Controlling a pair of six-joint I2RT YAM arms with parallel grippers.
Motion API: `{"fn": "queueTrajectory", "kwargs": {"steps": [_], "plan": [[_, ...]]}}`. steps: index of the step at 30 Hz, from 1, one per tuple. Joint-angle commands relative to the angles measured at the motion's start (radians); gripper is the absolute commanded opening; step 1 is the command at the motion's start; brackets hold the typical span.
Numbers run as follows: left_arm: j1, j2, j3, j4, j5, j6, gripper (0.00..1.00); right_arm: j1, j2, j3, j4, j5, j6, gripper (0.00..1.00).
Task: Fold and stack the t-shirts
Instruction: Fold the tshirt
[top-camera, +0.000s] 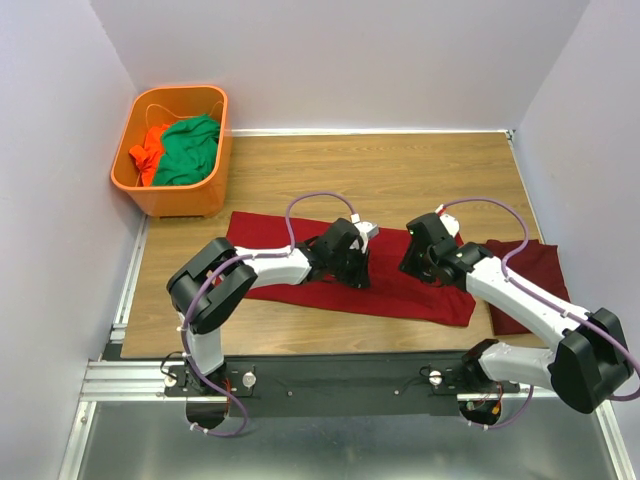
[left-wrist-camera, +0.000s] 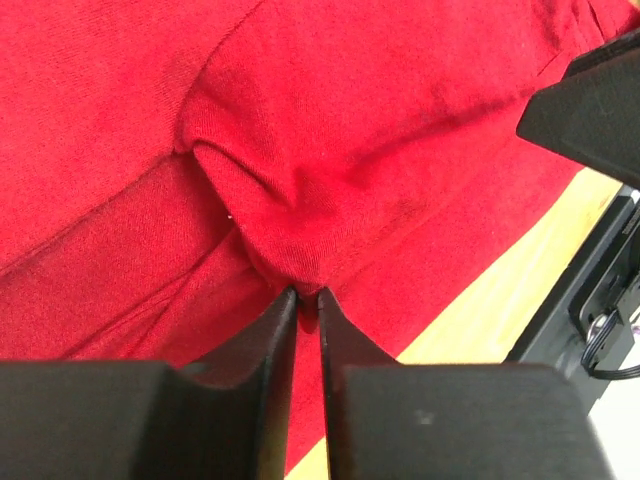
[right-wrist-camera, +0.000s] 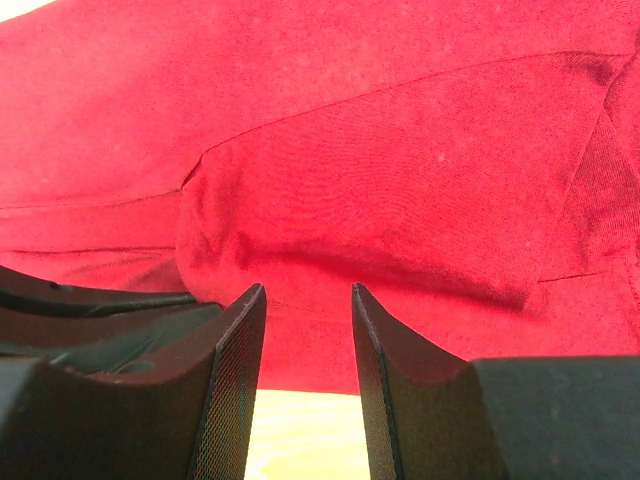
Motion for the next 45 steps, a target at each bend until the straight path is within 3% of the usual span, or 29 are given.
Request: {"fn": "queueTrajectory", "kwargs": {"steps": [1, 4, 26, 35, 45], "plan": [[-0.008, -0.016, 0.021, -0.034, -0.032, 0.012, 0.12, -0.006, 0.01, 0.007, -0.015, 0.038, 0.006, 0.47], [-0.008, -0.042, 0.028, -0.06, -0.062, 0.017, 0.0, -0.006, 0.017, 0.009, -0.015, 0.034, 0.004, 0.47], [0.02, -0.088, 0.031, -0.126, -0.001, 0.018, 0.0, -0.006, 0.048, -0.059, -0.017, 0.011, -0.002, 0.47], [0.021, -0.075, 0.059, -0.142, 0.019, 0.024, 0.19, -0.006, 0.039, -0.141, -0.035, -0.09, 0.052, 0.47], [0.053, -0.124, 0.091, -0.2, -0.022, 0.04, 0.28, -0.006, 0.046, -0.195, -0.038, -0.129, 0.092, 0.47]]}}
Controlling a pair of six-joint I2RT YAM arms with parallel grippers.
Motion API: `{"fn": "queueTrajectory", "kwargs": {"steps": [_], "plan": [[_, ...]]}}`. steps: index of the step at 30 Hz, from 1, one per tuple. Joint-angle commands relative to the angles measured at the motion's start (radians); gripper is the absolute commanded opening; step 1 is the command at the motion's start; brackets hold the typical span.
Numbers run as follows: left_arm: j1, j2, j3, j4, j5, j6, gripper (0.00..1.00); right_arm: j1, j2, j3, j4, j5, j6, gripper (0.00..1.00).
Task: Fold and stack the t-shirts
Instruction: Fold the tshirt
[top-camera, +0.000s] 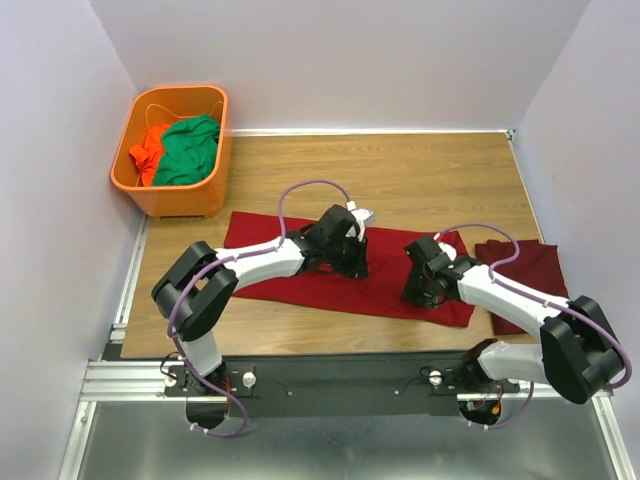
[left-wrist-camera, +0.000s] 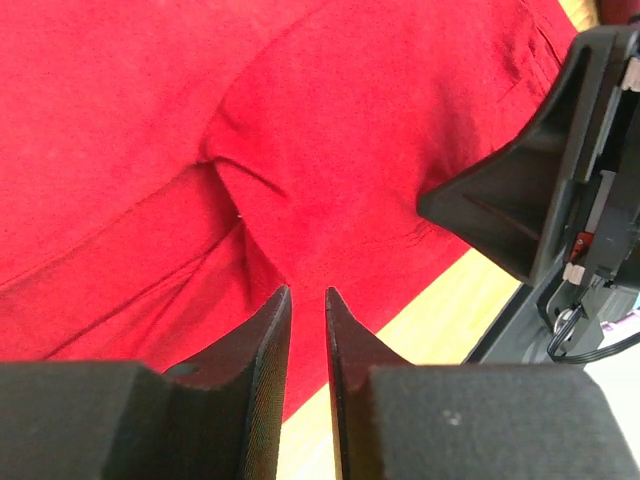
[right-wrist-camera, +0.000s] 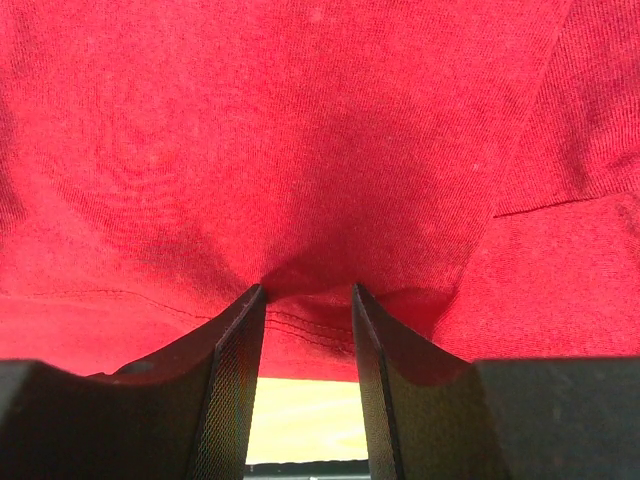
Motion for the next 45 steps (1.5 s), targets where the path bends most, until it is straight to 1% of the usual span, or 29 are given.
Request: {"fn": "queueTrajectory", "kwargs": {"steps": [1, 5, 6, 8, 10, 11, 12, 15, 16, 17, 20, 23, 27, 30, 31, 32, 34, 36, 37, 38, 39, 40, 41, 42, 43, 44, 45], "plan": [[0.026, -0.045, 0.017, -0.045, -0.022, 0.018, 0.29, -0.004, -0.041, -0.031, -0.038, -0.019, 0.031, 0.47], [0.071, -0.081, -0.017, -0.063, -0.072, -0.005, 0.28, -0.004, -0.069, 0.033, -0.075, 0.011, 0.025, 0.47], [0.083, -0.09, -0.029, -0.075, -0.086, -0.01, 0.26, -0.004, -0.076, 0.052, -0.083, 0.03, 0.02, 0.47], [0.12, -0.121, -0.072, -0.083, -0.146, -0.028, 0.25, -0.004, -0.07, 0.096, -0.083, 0.058, 0.019, 0.48], [0.157, -0.157, -0.127, -0.088, -0.184, -0.048, 0.22, -0.004, -0.035, 0.127, -0.083, 0.099, 0.013, 0.48], [0.169, -0.17, -0.144, -0.091, -0.218, -0.056, 0.19, -0.004, -0.018, 0.154, -0.081, 0.134, 0.009, 0.48], [0.181, -0.18, -0.162, -0.092, -0.235, -0.065, 0.17, -0.004, 0.002, 0.162, -0.081, 0.156, 0.006, 0.5], [0.223, -0.211, -0.227, -0.082, -0.282, -0.105, 0.15, -0.012, 0.116, 0.184, -0.067, 0.217, 0.0, 0.53], [0.227, -0.222, -0.263, -0.076, -0.287, -0.115, 0.15, -0.013, 0.137, 0.182, -0.052, 0.216, -0.003, 0.53], [0.233, -0.226, -0.276, -0.069, -0.325, -0.144, 0.15, -0.018, 0.157, 0.179, -0.017, 0.196, -0.007, 0.53], [0.234, -0.236, -0.334, -0.046, -0.345, -0.178, 0.15, -0.024, 0.207, 0.158, 0.045, 0.153, -0.009, 0.53], [0.234, -0.207, -0.371, -0.011, -0.339, -0.194, 0.14, -0.033, 0.27, 0.145, 0.11, 0.114, -0.006, 0.53], [0.23, -0.159, -0.393, 0.015, -0.312, -0.2, 0.12, -0.061, 0.342, 0.17, 0.146, 0.087, -0.027, 0.53], [0.218, -0.167, -0.406, 0.026, -0.307, -0.209, 0.12, -0.127, 0.407, 0.219, 0.175, 0.054, -0.069, 0.53], [0.215, -0.17, -0.406, 0.027, -0.305, -0.209, 0.12, -0.171, 0.431, 0.24, 0.192, 0.04, -0.099, 0.53], [0.209, -0.168, -0.405, 0.026, -0.302, -0.206, 0.12, -0.191, 0.459, 0.306, 0.198, 0.029, -0.115, 0.53], [0.206, -0.168, -0.402, 0.023, -0.301, -0.205, 0.12, -0.231, 0.555, 0.381, 0.2, 0.017, -0.155, 0.53], [0.194, -0.168, -0.396, 0.021, -0.301, -0.2, 0.12, -0.248, 0.63, 0.479, 0.198, -0.009, -0.185, 0.53], [0.189, -0.164, -0.393, 0.021, -0.301, -0.2, 0.12, -0.251, 0.666, 0.574, 0.197, -0.025, -0.214, 0.53], [0.174, -0.159, -0.381, 0.023, -0.267, -0.198, 0.12, -0.251, 0.736, 0.619, 0.195, -0.032, -0.228, 0.53], [0.166, -0.153, -0.371, 0.024, -0.263, -0.198, 0.12, -0.251, 0.773, 0.721, 0.189, -0.064, -0.266, 0.54], [0.155, -0.147, -0.362, 0.023, -0.259, -0.198, 0.12, -0.251, 0.81, 0.775, 0.175, -0.084, -0.282, 0.54], [0.145, -0.132, -0.338, 0.023, -0.256, -0.198, 0.12, -0.251, 0.891, 0.823, 0.158, -0.095, -0.29, 0.54], [0.123, -0.124, -0.322, 0.023, -0.247, -0.197, 0.12, -0.251, 0.923, 0.873, 0.143, -0.124, -0.314, 0.54], [0.111, -0.113, -0.307, 0.024, -0.246, -0.197, 0.12, -0.251, 0.963, 0.957, 0.134, -0.144, -0.329, 0.55], [0.1, -0.092, -0.278, 0.03, -0.24, -0.195, 0.12, -0.251, 0.997, 1.011, 0.117, -0.149, -0.339, 0.55], [0.092, -0.076, -0.261, 0.035, -0.223, -0.192, 0.12, -0.251, 1.066, 1.053, 0.083, -0.149, -0.346, 0.55]]}}
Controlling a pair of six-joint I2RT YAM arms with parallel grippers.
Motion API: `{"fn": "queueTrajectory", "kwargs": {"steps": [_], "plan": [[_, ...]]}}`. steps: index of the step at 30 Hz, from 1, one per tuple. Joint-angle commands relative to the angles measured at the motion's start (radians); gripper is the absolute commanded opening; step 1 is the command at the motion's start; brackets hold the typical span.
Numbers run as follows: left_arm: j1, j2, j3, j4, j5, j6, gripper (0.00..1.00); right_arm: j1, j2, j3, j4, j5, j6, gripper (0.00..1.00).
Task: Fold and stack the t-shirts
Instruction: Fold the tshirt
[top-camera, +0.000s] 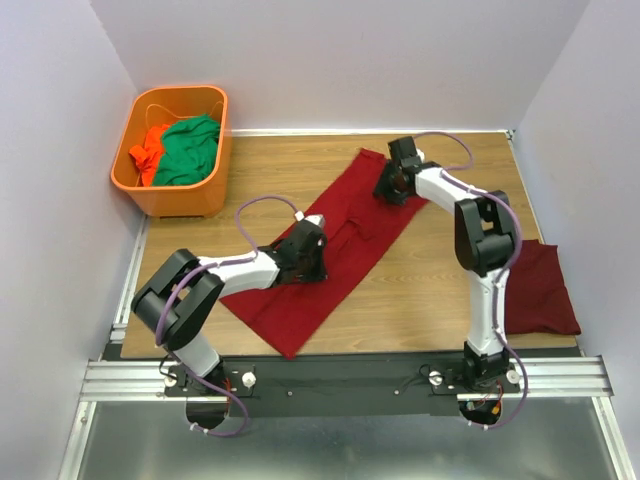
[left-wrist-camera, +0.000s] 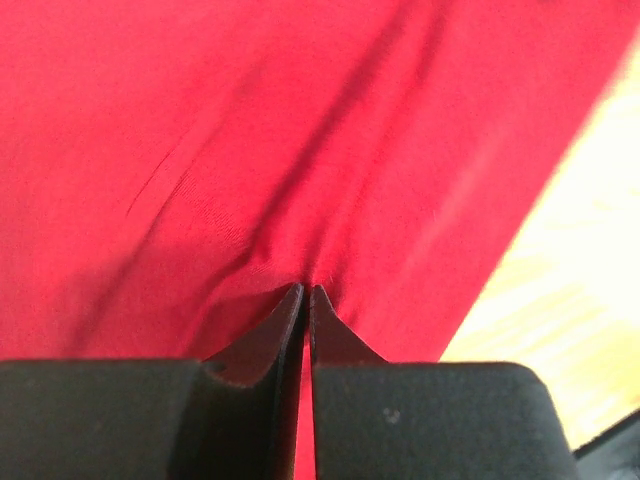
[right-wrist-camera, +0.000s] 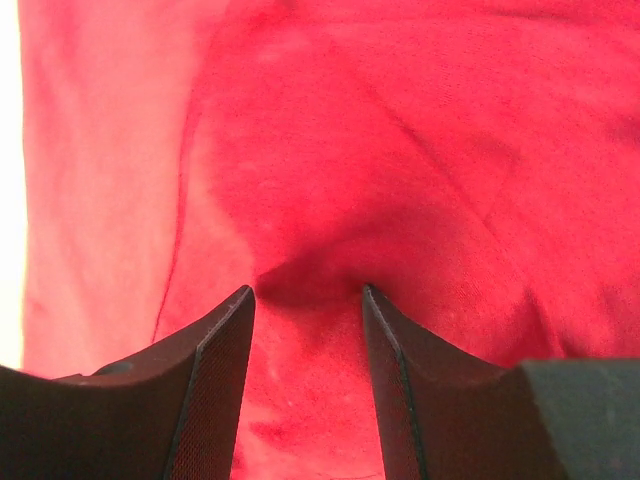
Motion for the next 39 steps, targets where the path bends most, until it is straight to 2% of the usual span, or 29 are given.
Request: {"fn": "queueTrajectory", "kwargs": {"steps": [1, 11, 20, 23, 27, 31, 36, 39], "plan": [[-0.051, 0.091, 0.063, -0.03, 0.062, 0.01, 0.12, 0.008, 0.201, 0.119, -0.101, -0.109, -0.111, 0.55], [-0.085, 0.286, 0.348, 0.044, 0.206, 0.019, 0.12, 0.068, 0.459, 0.532, -0.256, -0.171, -0.246, 0.57], [-0.084, 0.357, 0.498, 0.063, 0.25, 0.008, 0.12, 0.085, 0.566, 0.739, -0.273, -0.234, -0.306, 0.58], [-0.075, 0.323, 0.505, 0.058, 0.242, 0.009, 0.12, 0.085, 0.565, 0.762, -0.272, -0.208, -0.317, 0.58], [-0.055, 0.23, 0.448, 0.021, 0.118, 0.019, 0.12, 0.085, 0.513, 0.785, -0.272, -0.159, -0.34, 0.62], [-0.052, 0.155, 0.368, -0.088, 0.012, 0.04, 0.13, 0.085, 0.436, 0.778, -0.272, -0.13, -0.341, 0.65], [-0.052, 0.039, 0.226, -0.108, -0.051, 0.045, 0.18, 0.085, 0.283, 0.642, -0.268, -0.077, -0.3, 0.65], [-0.052, -0.001, 0.169, -0.117, -0.051, 0.051, 0.18, 0.09, 0.185, 0.478, -0.244, -0.027, -0.263, 0.65]]}}
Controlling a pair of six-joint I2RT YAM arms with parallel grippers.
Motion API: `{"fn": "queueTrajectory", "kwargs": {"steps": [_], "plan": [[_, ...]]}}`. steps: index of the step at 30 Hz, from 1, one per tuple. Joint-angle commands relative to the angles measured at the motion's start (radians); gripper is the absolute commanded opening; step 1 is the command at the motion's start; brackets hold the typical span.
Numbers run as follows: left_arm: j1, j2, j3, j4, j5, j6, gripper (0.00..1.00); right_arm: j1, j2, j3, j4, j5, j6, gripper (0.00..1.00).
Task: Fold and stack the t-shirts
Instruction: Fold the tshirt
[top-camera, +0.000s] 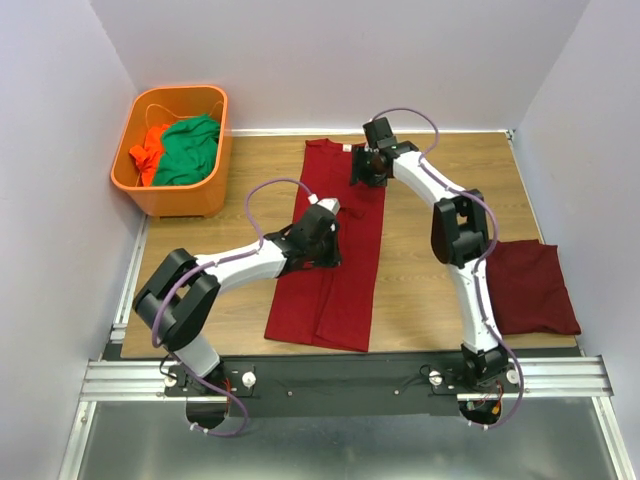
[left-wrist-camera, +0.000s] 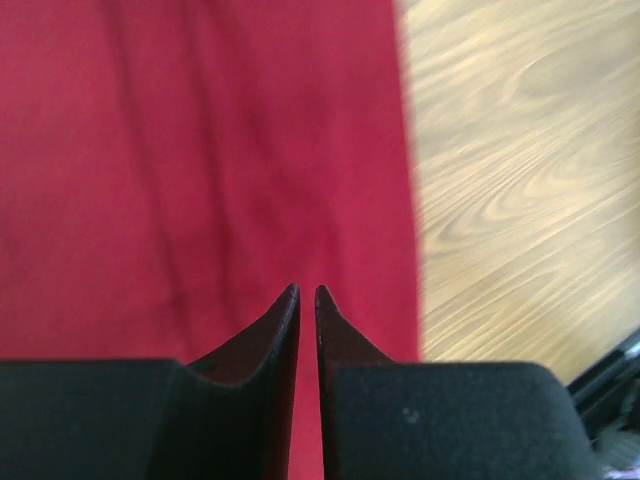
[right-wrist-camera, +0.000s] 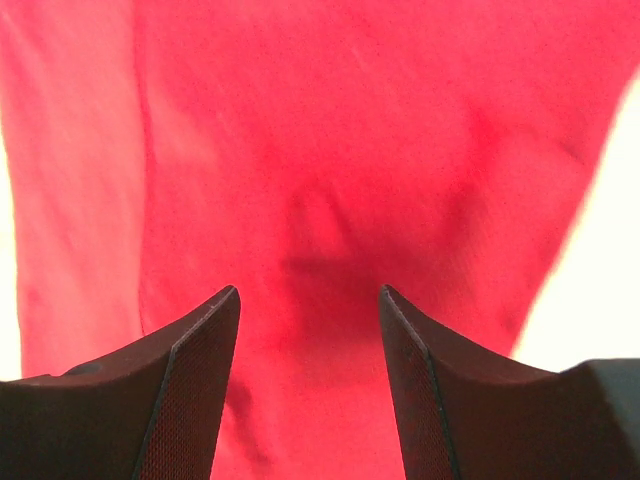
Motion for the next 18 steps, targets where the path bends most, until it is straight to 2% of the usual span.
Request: {"fn": "queueTrajectory", "kwargs": {"steps": [1, 6, 8, 18], "plan": [[-0.003, -0.056, -0.08, -0.045, -0.058, 0.025, 0.18, 0.013, -0.169, -0.189, 0.015, 0.089, 0.04, 0.65], [-0.005, -0.066, -0.125, -0.044, -0.055, 0.03, 0.18, 0.025, -0.203, -0.34, 0.081, 0.1, 0.07, 0.65], [-0.005, -0.058, -0.131, -0.042, -0.051, 0.035, 0.18, 0.024, -0.175, -0.347, 0.082, 0.104, 0.075, 0.65], [-0.005, -0.039, -0.114, -0.019, -0.041, 0.035, 0.18, 0.01, 0.023, -0.163, 0.084, 0.192, 0.04, 0.64]]}}
